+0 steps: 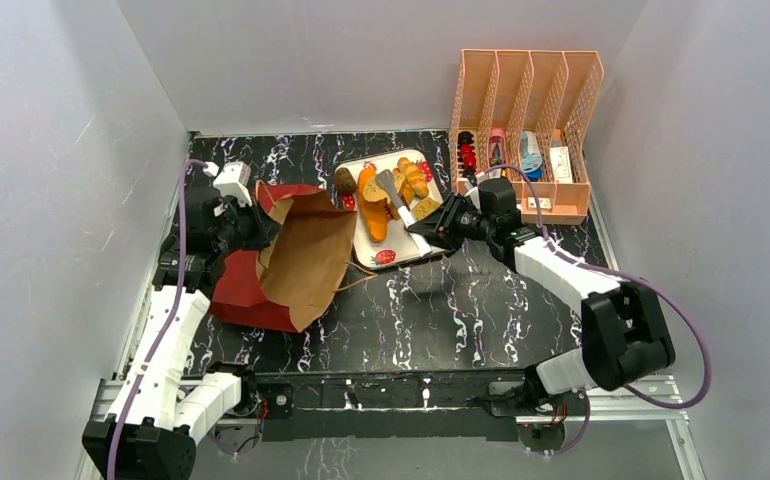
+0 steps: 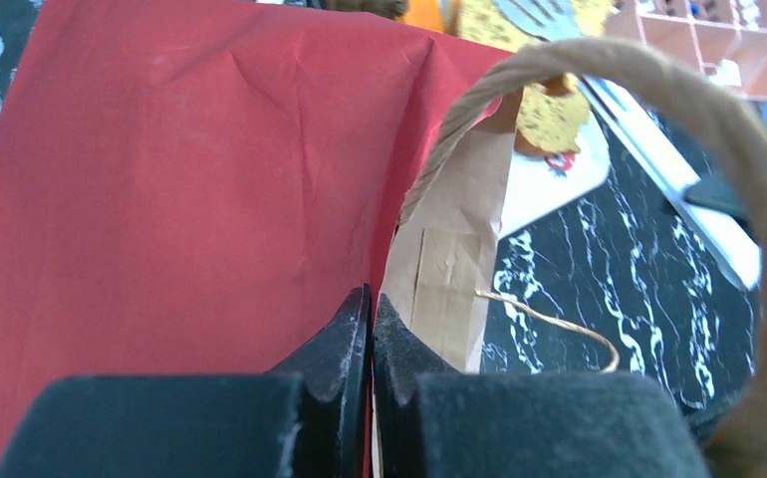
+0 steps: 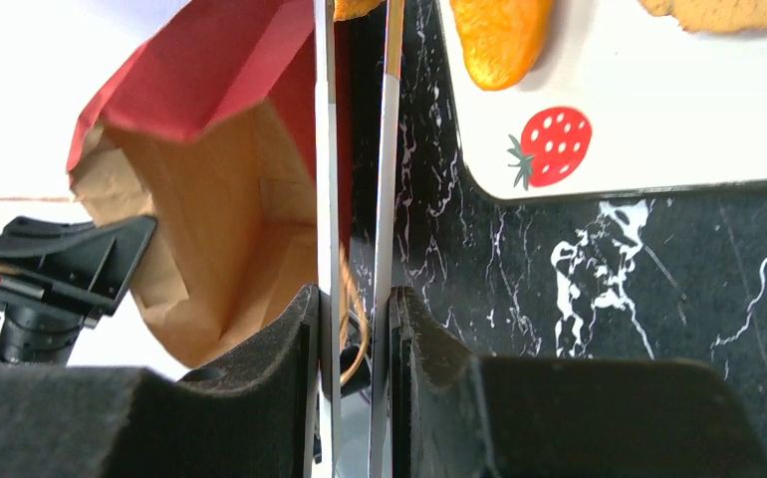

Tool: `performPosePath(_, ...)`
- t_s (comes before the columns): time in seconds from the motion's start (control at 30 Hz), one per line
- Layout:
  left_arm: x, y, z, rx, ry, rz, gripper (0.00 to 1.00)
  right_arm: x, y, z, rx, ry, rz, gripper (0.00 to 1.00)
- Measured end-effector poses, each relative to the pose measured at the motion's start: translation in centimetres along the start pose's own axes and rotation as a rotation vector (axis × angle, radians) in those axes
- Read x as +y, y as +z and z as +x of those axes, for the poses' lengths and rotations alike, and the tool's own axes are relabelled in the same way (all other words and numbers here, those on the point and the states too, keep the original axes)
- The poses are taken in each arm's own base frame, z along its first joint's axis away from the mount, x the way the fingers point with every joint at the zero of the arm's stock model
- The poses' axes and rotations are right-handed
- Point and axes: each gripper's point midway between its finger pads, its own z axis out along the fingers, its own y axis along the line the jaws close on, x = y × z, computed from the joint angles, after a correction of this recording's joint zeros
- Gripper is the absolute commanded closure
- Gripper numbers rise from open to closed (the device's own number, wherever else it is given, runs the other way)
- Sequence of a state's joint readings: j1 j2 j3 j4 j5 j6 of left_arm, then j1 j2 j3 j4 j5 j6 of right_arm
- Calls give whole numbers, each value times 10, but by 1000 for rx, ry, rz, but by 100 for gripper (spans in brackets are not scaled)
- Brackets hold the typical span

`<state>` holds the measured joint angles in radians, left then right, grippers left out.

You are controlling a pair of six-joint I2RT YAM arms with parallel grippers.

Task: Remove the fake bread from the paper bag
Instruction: Place the fake bread in the container.

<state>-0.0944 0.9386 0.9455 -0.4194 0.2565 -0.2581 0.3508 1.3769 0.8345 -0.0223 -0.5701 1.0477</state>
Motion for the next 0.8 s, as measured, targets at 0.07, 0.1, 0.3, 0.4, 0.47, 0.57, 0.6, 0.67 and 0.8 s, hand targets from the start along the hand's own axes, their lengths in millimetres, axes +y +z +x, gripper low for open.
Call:
performPosePath(0.07,-9,-1,2,11,21,53,100,-6,7,-4,0,6,0,100)
performPosePath(0.1,-11,-1,4,20,28,70,100,-8,10,-6,1,9,1,100)
performPosePath(0.3,-24,-9,16,65,61,157,100,-16,20,-9,7,13,-10,88)
performPosePath(0.4,-29,-14,20,79,69,186,100,-21,20,-8,7,11,-14,81)
performPosePath(0.47,-33,-16,21,88,68,204,100,-25,20,-8,7,15,-12,79)
performPosePath(0.57,-37,-19,21,95,68,225,100,-38,19,-8,9,33,-1,75)
performPosePath(0.6,-39,-21,20,95,68,234,100,-42,19,-8,10,40,3,74)
performPosePath(0.67,-43,-23,17,89,69,248,100,-50,19,-8,15,55,8,73)
performPosePath(0.8,-50,-27,11,76,67,275,100,-56,16,-9,24,65,-7,69)
